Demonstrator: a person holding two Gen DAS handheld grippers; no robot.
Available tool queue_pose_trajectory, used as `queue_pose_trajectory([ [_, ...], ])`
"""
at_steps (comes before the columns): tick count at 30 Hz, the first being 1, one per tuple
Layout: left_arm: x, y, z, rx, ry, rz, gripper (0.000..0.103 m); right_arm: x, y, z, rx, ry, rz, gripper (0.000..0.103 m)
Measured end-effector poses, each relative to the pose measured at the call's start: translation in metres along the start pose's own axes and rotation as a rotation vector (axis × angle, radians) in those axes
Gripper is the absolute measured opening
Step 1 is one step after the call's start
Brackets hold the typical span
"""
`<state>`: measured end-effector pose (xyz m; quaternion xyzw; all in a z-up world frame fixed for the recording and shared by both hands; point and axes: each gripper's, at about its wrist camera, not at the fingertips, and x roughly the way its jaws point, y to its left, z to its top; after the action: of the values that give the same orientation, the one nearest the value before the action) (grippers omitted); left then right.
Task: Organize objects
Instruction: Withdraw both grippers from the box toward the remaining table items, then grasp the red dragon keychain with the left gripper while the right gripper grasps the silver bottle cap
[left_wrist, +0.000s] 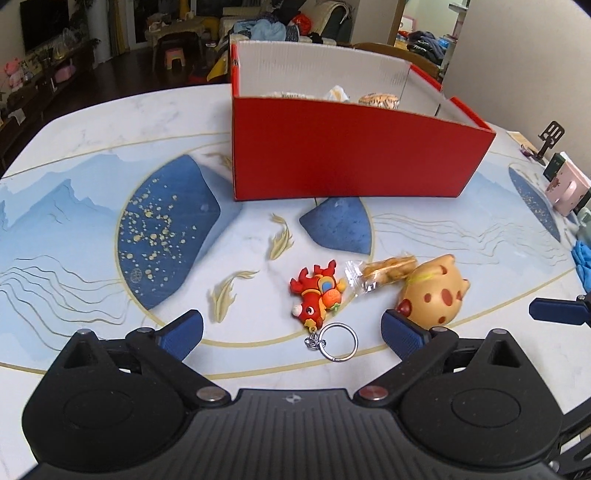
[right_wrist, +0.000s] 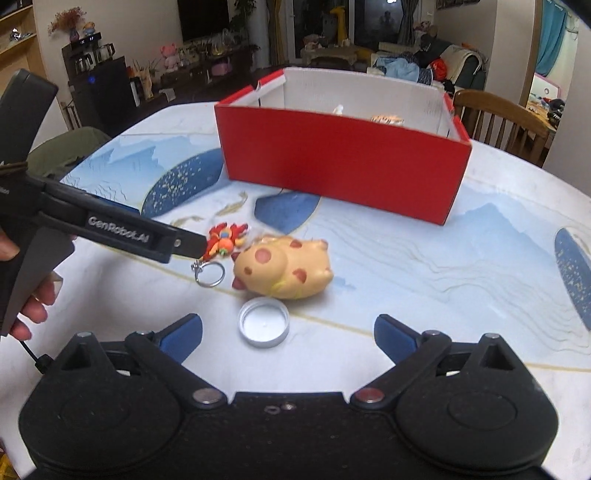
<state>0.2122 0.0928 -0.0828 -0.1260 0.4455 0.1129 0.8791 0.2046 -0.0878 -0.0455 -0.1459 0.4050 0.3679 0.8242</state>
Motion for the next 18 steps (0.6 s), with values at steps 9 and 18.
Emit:
queue_pose_trajectory([
  [9, 0.026, -0.003, 0.002, 0.022, 0.013, 0.058, 0.103, 0.018, 0.001, -0.003, -0.006, 0.021, 0.012, 0.096],
  [18, 0.044, -0.005, 0.003, 0.036, 0.033, 0.105, 0.103, 0.033, 0.008, -0.005, -0.042, 0.068, 0.032, 0.092],
])
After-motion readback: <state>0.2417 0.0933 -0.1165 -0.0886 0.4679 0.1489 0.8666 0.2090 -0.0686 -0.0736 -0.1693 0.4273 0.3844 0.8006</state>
